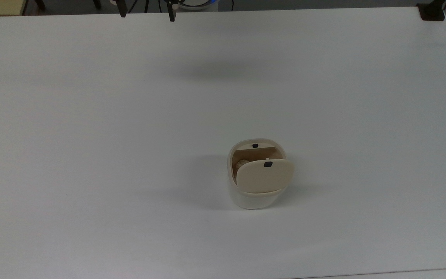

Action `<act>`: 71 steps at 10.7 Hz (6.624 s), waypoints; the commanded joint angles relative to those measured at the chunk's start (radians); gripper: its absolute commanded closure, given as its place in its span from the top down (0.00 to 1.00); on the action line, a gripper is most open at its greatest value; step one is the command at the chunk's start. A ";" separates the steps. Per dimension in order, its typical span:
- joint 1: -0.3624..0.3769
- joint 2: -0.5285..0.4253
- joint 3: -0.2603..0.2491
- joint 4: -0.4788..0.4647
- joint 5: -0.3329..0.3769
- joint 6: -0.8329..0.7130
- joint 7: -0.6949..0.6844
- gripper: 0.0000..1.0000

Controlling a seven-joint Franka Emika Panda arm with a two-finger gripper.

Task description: Close the trash bin

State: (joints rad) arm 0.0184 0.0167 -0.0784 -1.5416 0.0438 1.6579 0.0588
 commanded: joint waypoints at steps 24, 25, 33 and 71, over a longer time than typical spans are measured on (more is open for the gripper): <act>0.244 0.422 -0.004 0.187 -0.010 0.755 1.109 0.00; 0.244 0.431 -0.004 0.187 -0.010 0.776 1.166 0.00; 0.279 0.479 -0.003 0.187 -0.015 0.859 1.306 0.00; 0.293 0.422 0.009 0.020 -0.093 0.714 1.098 0.00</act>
State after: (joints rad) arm 0.3043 0.4727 -0.0655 -1.4627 -0.0255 2.3898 1.1789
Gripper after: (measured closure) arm 0.991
